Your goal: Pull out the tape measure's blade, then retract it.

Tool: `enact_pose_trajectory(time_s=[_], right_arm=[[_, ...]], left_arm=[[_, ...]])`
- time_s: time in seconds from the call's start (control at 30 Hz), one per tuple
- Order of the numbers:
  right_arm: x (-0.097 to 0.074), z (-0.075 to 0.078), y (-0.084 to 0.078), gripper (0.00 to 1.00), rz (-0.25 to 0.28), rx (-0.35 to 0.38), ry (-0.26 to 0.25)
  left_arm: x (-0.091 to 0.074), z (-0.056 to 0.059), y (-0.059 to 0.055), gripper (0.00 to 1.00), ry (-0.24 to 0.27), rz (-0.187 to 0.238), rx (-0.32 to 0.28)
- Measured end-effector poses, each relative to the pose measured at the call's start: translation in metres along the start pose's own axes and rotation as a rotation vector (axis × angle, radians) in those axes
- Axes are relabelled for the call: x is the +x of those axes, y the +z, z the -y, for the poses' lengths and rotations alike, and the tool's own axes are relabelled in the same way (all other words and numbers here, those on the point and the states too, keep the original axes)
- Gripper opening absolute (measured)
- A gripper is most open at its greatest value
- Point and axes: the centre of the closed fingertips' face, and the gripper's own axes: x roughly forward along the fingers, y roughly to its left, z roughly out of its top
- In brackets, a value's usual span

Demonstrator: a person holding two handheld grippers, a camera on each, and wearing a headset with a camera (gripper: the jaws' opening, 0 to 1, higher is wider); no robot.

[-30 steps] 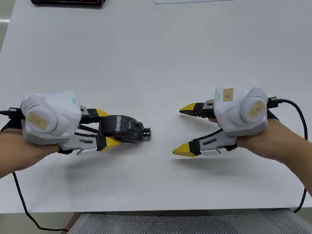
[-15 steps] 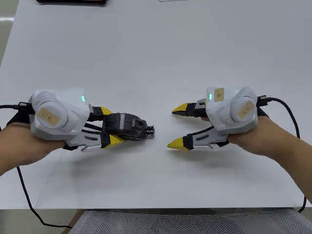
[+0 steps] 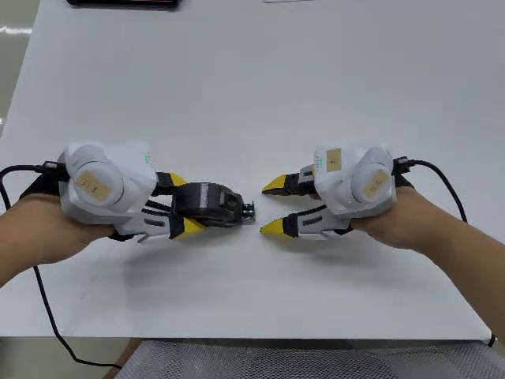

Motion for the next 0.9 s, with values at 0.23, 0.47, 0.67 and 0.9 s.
enact_pose_trajectory(time_s=[0.23, 0.47, 0.67, 0.9], right_arm=[[0.006, 0.001, 0.006, 0.23, 0.018, -0.025, -0.005], [0.013, 0.000, 0.009, 0.17, 0.027, -0.032, 0.000], [0.016, -0.002, 0.010, 0.13, 0.029, -0.043, 0.010], [0.017, -0.002, 0.011, 0.12, 0.037, -0.036, 0.012]], left_arm=[[0.000, -0.001, -0.001, 0.29, 0.002, -0.008, -0.001], [0.001, -0.001, -0.001, 0.29, 0.001, -0.009, -0.001], [0.001, -0.001, 0.000, 0.29, -0.001, -0.008, -0.002], [0.001, -0.001, 0.000, 0.29, 0.000, -0.014, -0.004]])
